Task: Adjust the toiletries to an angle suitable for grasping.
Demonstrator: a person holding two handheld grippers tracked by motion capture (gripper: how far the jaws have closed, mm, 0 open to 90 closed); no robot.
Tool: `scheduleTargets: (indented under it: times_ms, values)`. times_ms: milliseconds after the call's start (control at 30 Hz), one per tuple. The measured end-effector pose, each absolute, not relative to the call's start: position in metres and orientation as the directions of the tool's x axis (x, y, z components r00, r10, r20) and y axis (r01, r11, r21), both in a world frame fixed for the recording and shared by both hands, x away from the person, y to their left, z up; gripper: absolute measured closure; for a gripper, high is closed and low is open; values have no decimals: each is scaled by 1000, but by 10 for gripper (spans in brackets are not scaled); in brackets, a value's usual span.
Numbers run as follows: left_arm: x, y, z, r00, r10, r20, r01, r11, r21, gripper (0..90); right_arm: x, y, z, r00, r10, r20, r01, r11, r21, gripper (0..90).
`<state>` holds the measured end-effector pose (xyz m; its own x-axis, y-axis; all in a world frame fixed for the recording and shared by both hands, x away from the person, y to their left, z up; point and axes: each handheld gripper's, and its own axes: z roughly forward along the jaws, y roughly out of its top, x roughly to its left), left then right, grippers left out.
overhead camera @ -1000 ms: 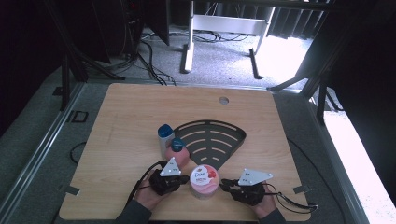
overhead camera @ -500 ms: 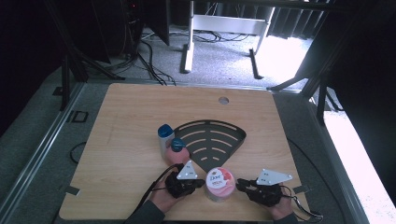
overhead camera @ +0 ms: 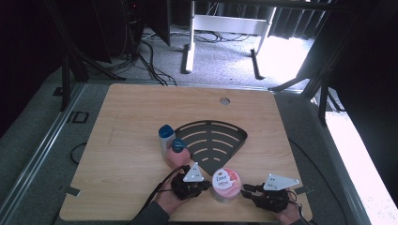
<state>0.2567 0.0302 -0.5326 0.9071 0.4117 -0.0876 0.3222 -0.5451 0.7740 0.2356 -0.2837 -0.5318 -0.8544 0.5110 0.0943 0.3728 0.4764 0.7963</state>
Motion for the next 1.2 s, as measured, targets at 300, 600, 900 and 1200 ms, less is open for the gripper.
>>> scheduleTargets:
  times_ms: [300,600,900,1200]
  values:
    - [257,18,-534,919,386,-73,294,-552,780,674,239,-285,-532,-864,491,109,366,465,806,629]
    - [268,15,-537,920,371,-128,326,-543,774,494,244,-284,-534,-869,486,89,343,464,817,500]
    - [269,13,-539,922,370,-114,312,-535,785,381,248,-281,-537,-877,472,95,342,472,812,429]
    - [268,12,-541,918,377,-123,321,-524,789,352,248,-279,-540,-876,474,88,346,492,799,415]
